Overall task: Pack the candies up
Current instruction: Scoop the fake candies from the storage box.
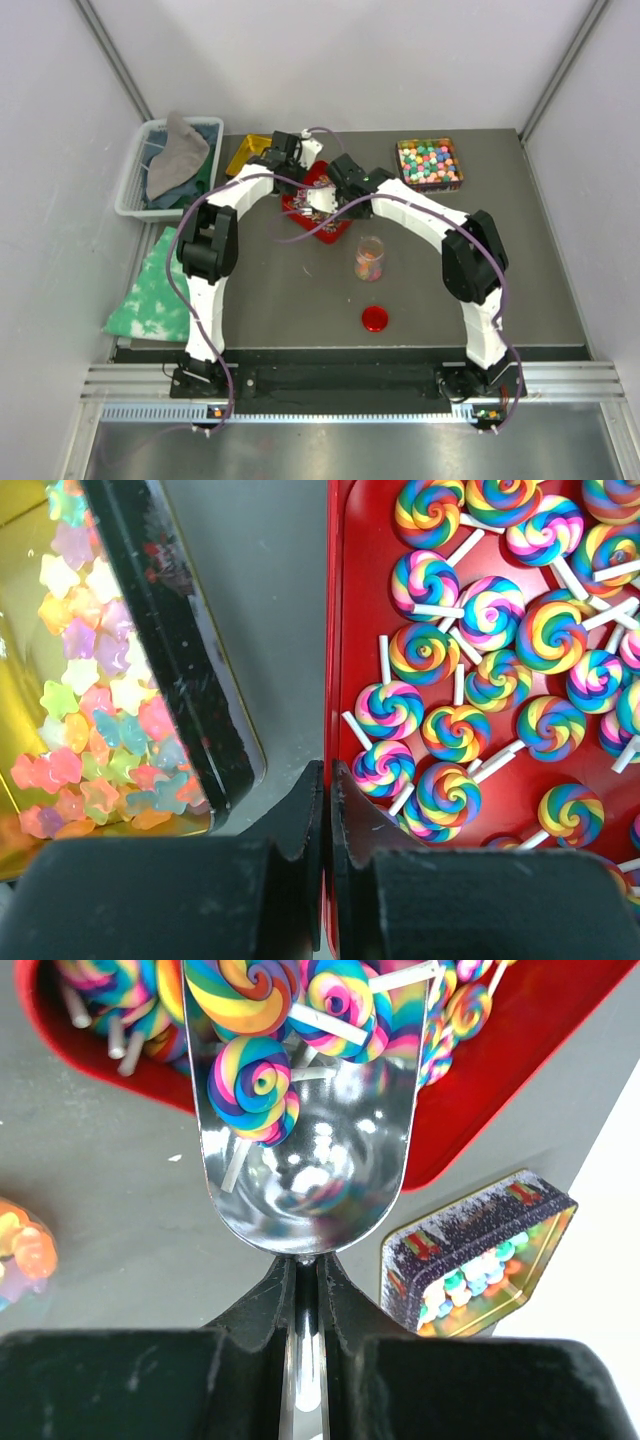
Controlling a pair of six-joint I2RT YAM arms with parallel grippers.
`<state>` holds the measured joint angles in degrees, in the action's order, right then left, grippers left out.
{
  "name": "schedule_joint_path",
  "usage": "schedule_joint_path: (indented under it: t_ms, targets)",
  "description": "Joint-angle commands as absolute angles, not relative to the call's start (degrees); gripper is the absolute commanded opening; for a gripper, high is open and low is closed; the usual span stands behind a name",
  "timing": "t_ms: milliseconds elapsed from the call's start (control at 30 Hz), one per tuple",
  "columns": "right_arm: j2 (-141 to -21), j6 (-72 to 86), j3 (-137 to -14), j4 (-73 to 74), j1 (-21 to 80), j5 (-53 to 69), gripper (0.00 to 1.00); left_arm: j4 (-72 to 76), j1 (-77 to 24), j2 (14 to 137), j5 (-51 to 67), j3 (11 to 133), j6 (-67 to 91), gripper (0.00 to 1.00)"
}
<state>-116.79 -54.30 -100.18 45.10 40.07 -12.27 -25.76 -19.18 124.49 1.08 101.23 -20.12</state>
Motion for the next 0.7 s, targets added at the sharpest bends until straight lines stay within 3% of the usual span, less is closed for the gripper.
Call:
schedule_joint_path:
  t_ms: [0,300,400,567,667]
  targets:
    - [-112.76,-55.37,-103.01,46.49,39.46,-11.86,0.0,-22.68,-17.58,124.19,2.72,104.77,-16.97,0.0]
    - [-112.59,-54.93,-103.27,45.88,38.94,-11.6,0.0,-22.67,-16.53,126.12,3.87,105.73,-14.15,0.0]
    - [-112.41,-54.58,-103.18,45.62,38.58,-11.43,0.0,-23.02,-15.91,127.44,4.74,106.87,-13.01,0.04]
    - [-111.88,-53.88,-103.27,45.09,38.06,-11.07,0.0,-23.73,-14.94,129.46,6.85,108.46,-10.81,0.21]
    - [-111.88,-53.26,-103.36,44.13,37.62,-11.25,0.0,-23.47,-14.77,129.9,7.12,108.54,-10.2,0.37]
